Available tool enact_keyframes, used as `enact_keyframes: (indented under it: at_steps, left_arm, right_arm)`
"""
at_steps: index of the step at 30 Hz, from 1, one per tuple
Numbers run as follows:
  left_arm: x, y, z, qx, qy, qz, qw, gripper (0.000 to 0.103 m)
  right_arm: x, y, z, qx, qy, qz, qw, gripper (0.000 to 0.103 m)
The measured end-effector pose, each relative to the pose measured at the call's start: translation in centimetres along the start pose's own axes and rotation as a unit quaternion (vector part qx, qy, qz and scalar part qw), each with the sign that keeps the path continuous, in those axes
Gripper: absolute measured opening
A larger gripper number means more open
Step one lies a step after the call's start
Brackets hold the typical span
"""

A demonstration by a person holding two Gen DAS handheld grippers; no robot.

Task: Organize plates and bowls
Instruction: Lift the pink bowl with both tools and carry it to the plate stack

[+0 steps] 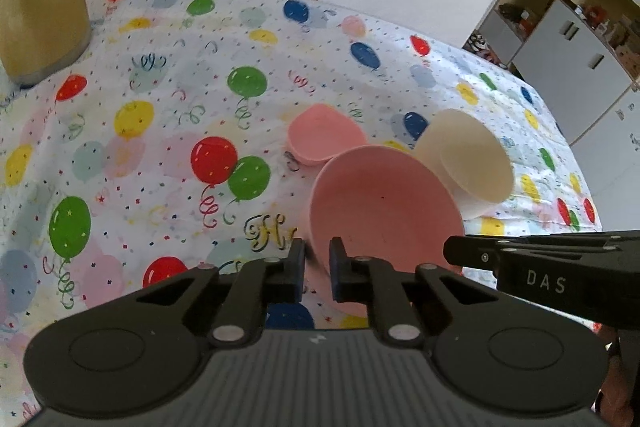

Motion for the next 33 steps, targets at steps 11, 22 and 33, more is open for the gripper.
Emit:
enact_keyframes:
  at_steps: [11,22,33]
  left_arm:
    - [4.2,-6.2,1.6,-0.028,-0.018,-0.004,0.9995,0.012]
    - [4.8,-15.5,7.1,-0.036,-0.007,0.000,0.9993,0.012]
    - [2.3,-23.0,13.5,-0.053,0.043,0.001,0.9977,0.012]
  right_arm:
    - [5.7,-3.5,2.5,-0.002,-0.017,-0.005,1.000,0.007]
    - [10.4,-11.5,7.6,-0.001,-0.009,-0.009,1.000,0.007]
    - [11.6,-19.0,13.6,-0.008,0.026,-0.009,1.000,0.007]
Point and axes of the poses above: each gripper's, at about its wrist camera, not at the fingertips, and x roughly against the way its jaws point, y to its left, z to its underside, the point moved 5 cm from there along -x, roughly the way its jaws point, and after that the axes turned 4 degrees about y, right-handed, at the moved point
